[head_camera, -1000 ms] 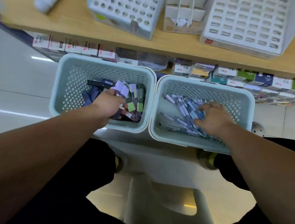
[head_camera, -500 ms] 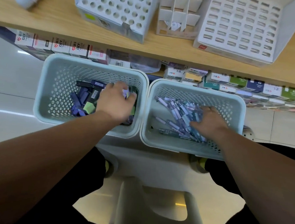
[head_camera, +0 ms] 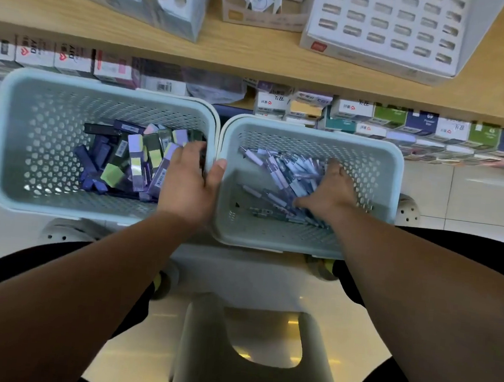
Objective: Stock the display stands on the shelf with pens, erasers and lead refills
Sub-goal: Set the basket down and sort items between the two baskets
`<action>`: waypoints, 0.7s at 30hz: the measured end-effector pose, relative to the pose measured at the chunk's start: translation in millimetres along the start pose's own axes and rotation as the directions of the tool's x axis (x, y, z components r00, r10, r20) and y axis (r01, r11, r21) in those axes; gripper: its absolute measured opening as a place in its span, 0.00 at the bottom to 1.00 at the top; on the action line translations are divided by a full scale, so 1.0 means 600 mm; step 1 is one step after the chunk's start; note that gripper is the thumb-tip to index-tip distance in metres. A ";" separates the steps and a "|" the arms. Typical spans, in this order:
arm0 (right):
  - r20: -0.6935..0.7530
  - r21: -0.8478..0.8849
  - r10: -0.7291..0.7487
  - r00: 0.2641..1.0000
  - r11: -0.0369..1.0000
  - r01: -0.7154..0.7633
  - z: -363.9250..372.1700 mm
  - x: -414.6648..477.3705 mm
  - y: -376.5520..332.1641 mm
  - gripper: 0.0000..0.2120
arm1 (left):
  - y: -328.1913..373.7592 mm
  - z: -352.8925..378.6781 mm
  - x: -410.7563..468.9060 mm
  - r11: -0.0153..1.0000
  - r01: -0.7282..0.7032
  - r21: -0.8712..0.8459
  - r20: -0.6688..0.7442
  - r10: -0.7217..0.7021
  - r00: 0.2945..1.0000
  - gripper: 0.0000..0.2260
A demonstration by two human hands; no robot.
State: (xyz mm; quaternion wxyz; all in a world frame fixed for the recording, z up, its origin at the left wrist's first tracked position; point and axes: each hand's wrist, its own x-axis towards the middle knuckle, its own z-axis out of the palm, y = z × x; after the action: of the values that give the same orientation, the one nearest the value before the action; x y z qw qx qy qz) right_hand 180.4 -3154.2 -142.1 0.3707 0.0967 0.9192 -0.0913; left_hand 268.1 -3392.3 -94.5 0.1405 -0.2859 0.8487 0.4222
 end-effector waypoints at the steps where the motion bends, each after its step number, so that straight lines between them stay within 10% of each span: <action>1: -0.004 -0.033 0.000 1.000 0.999 0.000 0.001 0.004 -0.001 0.58 | -0.001 0.001 0.000 1.000 -0.020 0.023 -0.005 0.020 1.000 0.20; 21: -0.004 -0.169 -0.119 0.993 0.979 0.117 0.041 0.022 -0.011 0.47 | -0.007 0.017 -0.002 0.991 -0.079 0.113 -0.080 0.088 0.993 0.20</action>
State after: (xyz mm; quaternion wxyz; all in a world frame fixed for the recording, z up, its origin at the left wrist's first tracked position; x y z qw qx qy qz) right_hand 185.7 -3165.0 -168.4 0.3652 0.0110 0.9302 -0.0342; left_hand 271.7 -3386.0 -102.9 0.1021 -0.2597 0.8870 0.3680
